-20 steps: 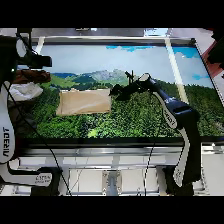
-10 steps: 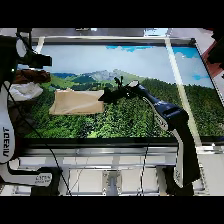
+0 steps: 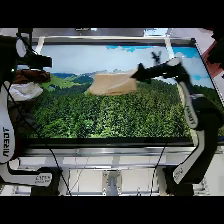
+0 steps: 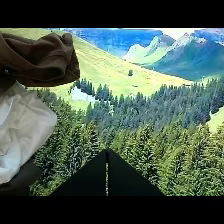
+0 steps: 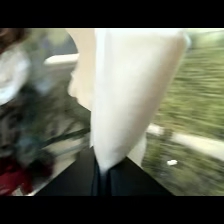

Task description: Fold the shirts.

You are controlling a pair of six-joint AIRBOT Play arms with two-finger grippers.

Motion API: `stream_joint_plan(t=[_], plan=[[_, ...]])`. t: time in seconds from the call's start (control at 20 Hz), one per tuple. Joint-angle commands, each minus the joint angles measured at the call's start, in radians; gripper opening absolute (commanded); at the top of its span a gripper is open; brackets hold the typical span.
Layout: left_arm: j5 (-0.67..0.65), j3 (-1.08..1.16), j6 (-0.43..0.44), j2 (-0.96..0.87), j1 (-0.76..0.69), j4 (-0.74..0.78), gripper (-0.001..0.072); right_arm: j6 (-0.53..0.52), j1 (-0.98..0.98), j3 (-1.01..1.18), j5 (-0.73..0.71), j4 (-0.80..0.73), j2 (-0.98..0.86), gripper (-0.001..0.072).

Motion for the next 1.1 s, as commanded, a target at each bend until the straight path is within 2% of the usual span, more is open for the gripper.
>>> stream_joint_plan(t=[0.0,0.15,0.35,0.45,0.55,0.6,0.65,0.7,0.75,0.85,0.95,1.05], plan=[[-0.005,0.001,0.000,0.000,0.000,-0.027,0.0014,0.138,-0.227,0.002,0.214,-0.517,0.173,0.0023],[-0.005,0.001,0.000,0.000,0.000,-0.072,0.0014,0.131,-0.401,-0.032,0.356,-0.753,0.280,0.0024],[-0.005,0.001,0.000,0.000,0.000,-0.137,0.0014,0.128,-0.597,-0.152,0.414,-0.877,0.372,0.0024],[-0.005,0.001,0.000,0.000,0.000,-0.161,0.0014,0.131,-0.638,-0.243,0.456,-1.027,0.391,0.0024],[-0.005,0.001,0.000,0.000,-0.003,-0.166,0.0014,0.128,-0.650,-0.337,0.462,-1.089,0.396,0.0026],[-0.005,0.001,0.000,0.000,-0.003,-0.171,0.0015,0.104,-0.648,-0.383,0.463,-1.082,0.396,0.0037],[-0.005,0.001,-0.001,0.000,-0.003,-0.174,0.0015,0.080,-0.644,-0.418,0.474,-1.056,0.396,0.0143],[-0.005,0.001,0.000,0.000,-0.003,-0.180,0.0015,0.078,-0.644,-0.445,0.496,-1.027,0.396,0.0389],[-0.006,0.001,0.000,0.000,-0.003,-0.180,0.0015,0.078,-0.642,-0.454,0.531,-1.005,0.396,0.0452],[-0.006,0.001,0.000,0.000,-0.003,-0.179,0.0014,0.102,-0.639,-0.442,0.578,-0.955,0.405,0.0452],[-0.006,0.001,0.000,0.000,-0.003,-0.183,0.0015,0.104,-0.625,-0.395,0.558,-0.807,0.430,0.0451],[-0.006,0.001,0.000,0.000,-0.003,-0.217,0.0014,0.063,-0.580,-0.355,0.413,-0.552,0.464,0.0451]])
